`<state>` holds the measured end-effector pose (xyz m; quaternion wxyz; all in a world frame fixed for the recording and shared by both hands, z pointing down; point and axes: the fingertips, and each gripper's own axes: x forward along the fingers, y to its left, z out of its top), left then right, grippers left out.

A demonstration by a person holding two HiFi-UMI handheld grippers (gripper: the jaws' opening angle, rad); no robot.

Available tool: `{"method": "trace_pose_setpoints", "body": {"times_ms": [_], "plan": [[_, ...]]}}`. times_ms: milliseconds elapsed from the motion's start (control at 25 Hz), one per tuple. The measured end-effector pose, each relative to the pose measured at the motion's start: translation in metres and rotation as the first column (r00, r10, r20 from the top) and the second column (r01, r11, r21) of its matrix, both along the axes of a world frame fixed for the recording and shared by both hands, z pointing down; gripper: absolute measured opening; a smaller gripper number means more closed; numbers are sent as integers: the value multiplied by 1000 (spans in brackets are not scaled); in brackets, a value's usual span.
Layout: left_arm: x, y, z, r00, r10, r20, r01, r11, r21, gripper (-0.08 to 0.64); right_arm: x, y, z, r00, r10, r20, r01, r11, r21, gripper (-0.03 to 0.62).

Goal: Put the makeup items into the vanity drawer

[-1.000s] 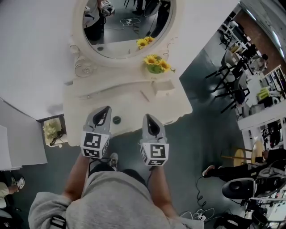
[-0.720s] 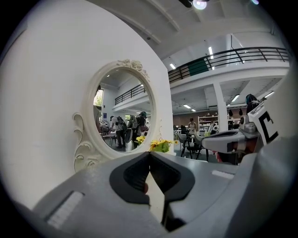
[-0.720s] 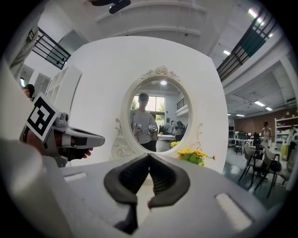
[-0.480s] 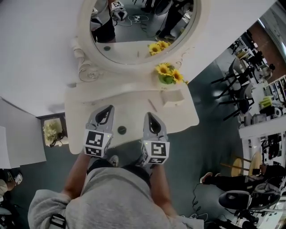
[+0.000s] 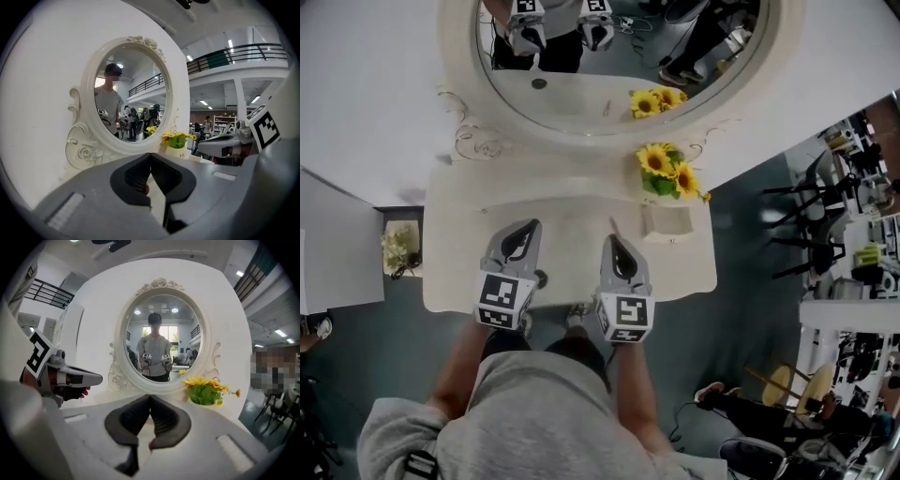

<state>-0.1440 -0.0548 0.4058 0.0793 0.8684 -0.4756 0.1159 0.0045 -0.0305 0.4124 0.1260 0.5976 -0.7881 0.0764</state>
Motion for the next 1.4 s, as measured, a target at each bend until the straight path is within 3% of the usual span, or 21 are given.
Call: {"method": "trace_pose_setpoints", "body": {"times_ms": [280, 520, 920, 960, 1040, 1120, 1400], "plan": [[35, -12, 35, 997, -71, 20, 72, 995, -73, 11, 40, -26, 48, 999, -51, 16, 52, 993, -103, 3], [61, -18, 70, 996, -79, 49, 85, 988, -128, 11, 69, -33, 96, 998, -62, 17, 64, 980, -186, 3], [92, -19, 135, 993, -81, 86, 100, 967, -234, 11, 96, -33, 187, 992, -120, -34, 100, 931, -352, 3], [94, -19, 139, 993, -81, 88, 100, 965, -242, 11, 95, -34, 195, 989, -140, -39, 116, 923, -366, 24], [98, -18, 147, 993, -82, 90, 103, 961, -255, 11, 92, -37, 207, 982, -180, -48, 147, 907, -394, 138], [99, -17, 153, 992, -88, 92, 110, 957, -269, 11, 92, -38, 219, 977, -203, -59, 159, 891, -424, 178], [102, -17, 163, 990, -100, 95, 123, 949, -290, 11, 91, -37, 242, 966, -250, -70, 181, 840, -511, 179]]}}
